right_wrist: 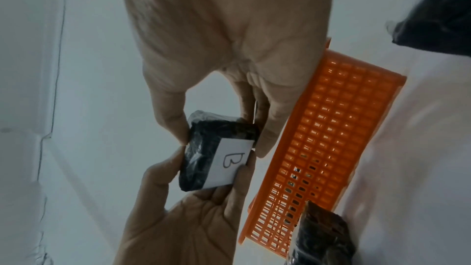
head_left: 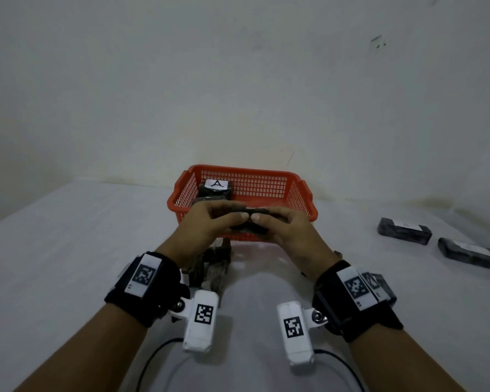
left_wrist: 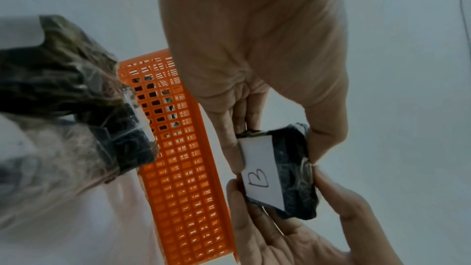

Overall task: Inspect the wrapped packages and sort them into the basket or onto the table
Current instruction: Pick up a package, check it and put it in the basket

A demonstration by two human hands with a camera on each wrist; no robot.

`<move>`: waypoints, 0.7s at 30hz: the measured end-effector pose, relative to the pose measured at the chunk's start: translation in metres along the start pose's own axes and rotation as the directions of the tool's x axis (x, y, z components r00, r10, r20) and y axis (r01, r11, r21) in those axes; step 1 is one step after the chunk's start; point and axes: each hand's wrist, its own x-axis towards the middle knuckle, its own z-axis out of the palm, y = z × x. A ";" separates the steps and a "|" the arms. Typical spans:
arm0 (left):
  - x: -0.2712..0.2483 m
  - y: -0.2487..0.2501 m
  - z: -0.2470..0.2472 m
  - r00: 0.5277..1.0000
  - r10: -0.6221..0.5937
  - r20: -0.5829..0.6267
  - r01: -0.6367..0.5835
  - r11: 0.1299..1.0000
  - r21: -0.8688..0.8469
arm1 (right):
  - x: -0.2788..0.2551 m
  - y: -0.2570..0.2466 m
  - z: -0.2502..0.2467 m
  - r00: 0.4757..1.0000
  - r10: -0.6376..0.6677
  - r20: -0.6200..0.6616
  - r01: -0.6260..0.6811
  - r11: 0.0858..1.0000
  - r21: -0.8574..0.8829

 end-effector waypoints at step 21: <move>-0.001 -0.018 0.009 0.999 -0.020 0.026 0.021 0.999 -0.034 | -0.001 0.022 -0.022 1.000 -0.002 -0.012 0.003 0.998 0.056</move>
